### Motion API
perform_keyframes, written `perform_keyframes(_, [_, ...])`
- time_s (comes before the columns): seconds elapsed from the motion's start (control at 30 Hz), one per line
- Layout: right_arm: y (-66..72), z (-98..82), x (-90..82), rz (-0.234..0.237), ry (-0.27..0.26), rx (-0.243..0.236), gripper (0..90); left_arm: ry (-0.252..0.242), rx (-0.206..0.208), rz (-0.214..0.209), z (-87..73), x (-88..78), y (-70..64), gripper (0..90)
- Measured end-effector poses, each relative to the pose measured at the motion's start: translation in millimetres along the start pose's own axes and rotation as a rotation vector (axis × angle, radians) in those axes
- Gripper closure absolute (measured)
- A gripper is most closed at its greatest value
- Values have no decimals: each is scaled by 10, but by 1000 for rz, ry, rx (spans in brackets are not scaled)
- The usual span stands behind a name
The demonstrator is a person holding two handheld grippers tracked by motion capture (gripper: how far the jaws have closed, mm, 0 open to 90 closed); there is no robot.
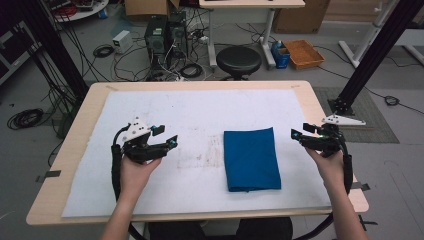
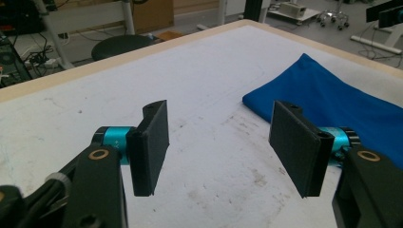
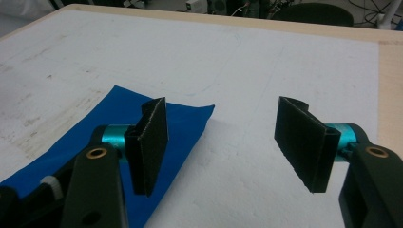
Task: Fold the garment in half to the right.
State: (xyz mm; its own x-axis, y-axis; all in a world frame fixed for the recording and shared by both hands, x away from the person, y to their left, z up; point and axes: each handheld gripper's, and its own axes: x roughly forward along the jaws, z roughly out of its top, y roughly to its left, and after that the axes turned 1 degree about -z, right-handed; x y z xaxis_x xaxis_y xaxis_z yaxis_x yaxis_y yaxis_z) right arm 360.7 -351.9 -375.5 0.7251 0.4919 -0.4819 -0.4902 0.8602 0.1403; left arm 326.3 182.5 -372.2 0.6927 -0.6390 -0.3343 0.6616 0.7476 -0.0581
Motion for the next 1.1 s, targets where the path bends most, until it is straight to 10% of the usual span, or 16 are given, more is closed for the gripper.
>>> perform_keyframes(1.1, [7,-59,58,-6,26,24,350,-12,-2,27,-49,-55,47,388])
